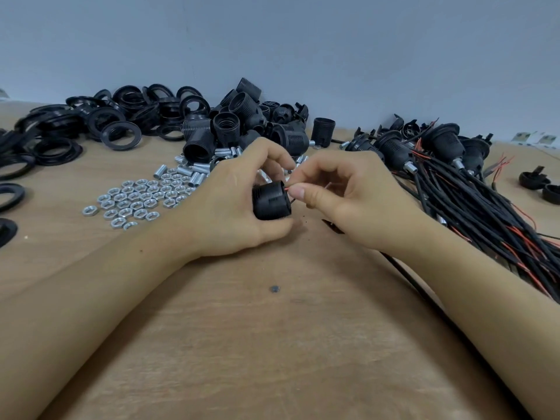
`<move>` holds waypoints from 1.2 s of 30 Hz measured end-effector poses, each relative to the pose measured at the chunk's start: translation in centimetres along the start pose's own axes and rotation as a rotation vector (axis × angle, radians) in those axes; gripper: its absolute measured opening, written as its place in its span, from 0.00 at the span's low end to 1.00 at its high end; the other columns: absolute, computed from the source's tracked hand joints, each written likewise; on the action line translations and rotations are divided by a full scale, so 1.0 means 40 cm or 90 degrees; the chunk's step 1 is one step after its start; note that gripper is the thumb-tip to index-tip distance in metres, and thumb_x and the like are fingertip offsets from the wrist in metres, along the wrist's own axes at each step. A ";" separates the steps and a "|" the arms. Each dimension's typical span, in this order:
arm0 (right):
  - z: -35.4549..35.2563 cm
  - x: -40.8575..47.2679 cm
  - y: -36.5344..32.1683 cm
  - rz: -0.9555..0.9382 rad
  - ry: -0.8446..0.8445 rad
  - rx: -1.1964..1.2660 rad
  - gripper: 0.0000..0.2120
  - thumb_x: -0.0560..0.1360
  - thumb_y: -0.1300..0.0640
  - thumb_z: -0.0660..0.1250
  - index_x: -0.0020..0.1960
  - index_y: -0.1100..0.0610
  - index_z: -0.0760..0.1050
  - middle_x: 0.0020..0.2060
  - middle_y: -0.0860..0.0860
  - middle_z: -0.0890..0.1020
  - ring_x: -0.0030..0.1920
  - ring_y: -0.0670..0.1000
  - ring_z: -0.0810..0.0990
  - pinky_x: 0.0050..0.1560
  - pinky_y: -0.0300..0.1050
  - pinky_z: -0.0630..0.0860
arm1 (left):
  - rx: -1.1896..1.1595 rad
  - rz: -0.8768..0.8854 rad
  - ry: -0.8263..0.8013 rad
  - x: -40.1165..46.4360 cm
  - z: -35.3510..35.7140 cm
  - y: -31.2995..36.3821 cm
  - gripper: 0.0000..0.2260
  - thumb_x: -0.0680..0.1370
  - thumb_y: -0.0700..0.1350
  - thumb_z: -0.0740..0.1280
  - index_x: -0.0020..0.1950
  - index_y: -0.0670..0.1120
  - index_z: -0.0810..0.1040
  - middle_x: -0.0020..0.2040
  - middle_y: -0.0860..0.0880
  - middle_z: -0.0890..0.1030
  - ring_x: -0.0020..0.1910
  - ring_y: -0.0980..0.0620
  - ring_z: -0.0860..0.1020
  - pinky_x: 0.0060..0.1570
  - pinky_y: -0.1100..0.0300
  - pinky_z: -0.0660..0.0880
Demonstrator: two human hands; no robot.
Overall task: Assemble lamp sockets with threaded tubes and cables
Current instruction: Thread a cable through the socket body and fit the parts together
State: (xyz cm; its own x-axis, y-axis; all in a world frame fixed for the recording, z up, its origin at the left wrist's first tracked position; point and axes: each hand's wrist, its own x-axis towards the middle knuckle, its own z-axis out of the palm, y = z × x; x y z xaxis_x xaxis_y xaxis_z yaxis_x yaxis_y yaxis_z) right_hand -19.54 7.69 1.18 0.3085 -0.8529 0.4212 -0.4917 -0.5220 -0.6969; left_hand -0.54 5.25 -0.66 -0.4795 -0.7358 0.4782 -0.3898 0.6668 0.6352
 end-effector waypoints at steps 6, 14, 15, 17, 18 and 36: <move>-0.007 0.007 0.007 0.024 0.069 0.057 0.04 0.76 0.61 0.71 0.43 0.54 0.81 0.31 0.43 0.80 0.28 0.46 0.74 0.31 0.37 0.71 | -0.133 -0.007 0.078 0.006 -0.017 0.000 0.21 0.67 0.56 0.77 0.53 0.50 0.74 0.48 0.50 0.83 0.42 0.51 0.83 0.44 0.51 0.82; -0.020 0.002 -0.009 0.037 0.062 0.079 0.04 0.76 0.58 0.71 0.42 0.53 0.82 0.32 0.47 0.83 0.28 0.45 0.75 0.30 0.38 0.72 | -0.108 0.052 0.042 0.001 -0.017 0.012 0.15 0.75 0.53 0.69 0.56 0.48 0.73 0.47 0.54 0.80 0.44 0.57 0.78 0.45 0.64 0.75; -0.022 0.002 -0.010 0.039 0.060 0.095 0.05 0.76 0.58 0.71 0.42 0.53 0.82 0.32 0.48 0.83 0.28 0.45 0.74 0.29 0.37 0.71 | -0.094 0.065 0.051 0.000 -0.017 0.013 0.15 0.75 0.53 0.70 0.57 0.47 0.73 0.48 0.51 0.80 0.45 0.56 0.78 0.46 0.65 0.74; -0.020 0.000 -0.011 0.039 0.067 0.112 0.05 0.76 0.59 0.71 0.42 0.53 0.82 0.31 0.47 0.83 0.28 0.45 0.74 0.29 0.36 0.70 | -0.085 0.078 0.060 -0.003 -0.014 0.017 0.16 0.77 0.51 0.71 0.57 0.45 0.72 0.48 0.53 0.80 0.44 0.59 0.78 0.46 0.68 0.73; -0.017 -0.002 -0.012 0.036 0.071 0.111 0.05 0.76 0.59 0.71 0.42 0.54 0.82 0.31 0.47 0.82 0.28 0.44 0.74 0.29 0.36 0.70 | -0.089 0.080 0.056 -0.005 -0.012 0.017 0.16 0.77 0.51 0.71 0.57 0.43 0.72 0.47 0.57 0.80 0.44 0.63 0.78 0.46 0.70 0.72; 0.055 0.009 0.040 0.184 0.092 0.167 0.17 0.80 0.41 0.57 0.47 0.54 0.72 0.41 0.50 0.81 0.39 0.42 0.80 0.46 0.54 0.80 | 0.058 0.051 0.026 0.006 -0.011 -0.011 0.13 0.73 0.40 0.76 0.55 0.47 0.79 0.48 0.56 0.83 0.45 0.63 0.80 0.48 0.73 0.71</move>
State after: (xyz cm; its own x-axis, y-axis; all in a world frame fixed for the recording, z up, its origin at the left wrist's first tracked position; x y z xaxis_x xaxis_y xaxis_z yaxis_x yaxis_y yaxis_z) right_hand -18.45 6.55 -1.07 0.0619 -0.9660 0.2510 -0.3111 -0.2576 -0.9148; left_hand -0.14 4.71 -0.57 -0.4808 -0.6825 0.5504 -0.4217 0.7304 0.5373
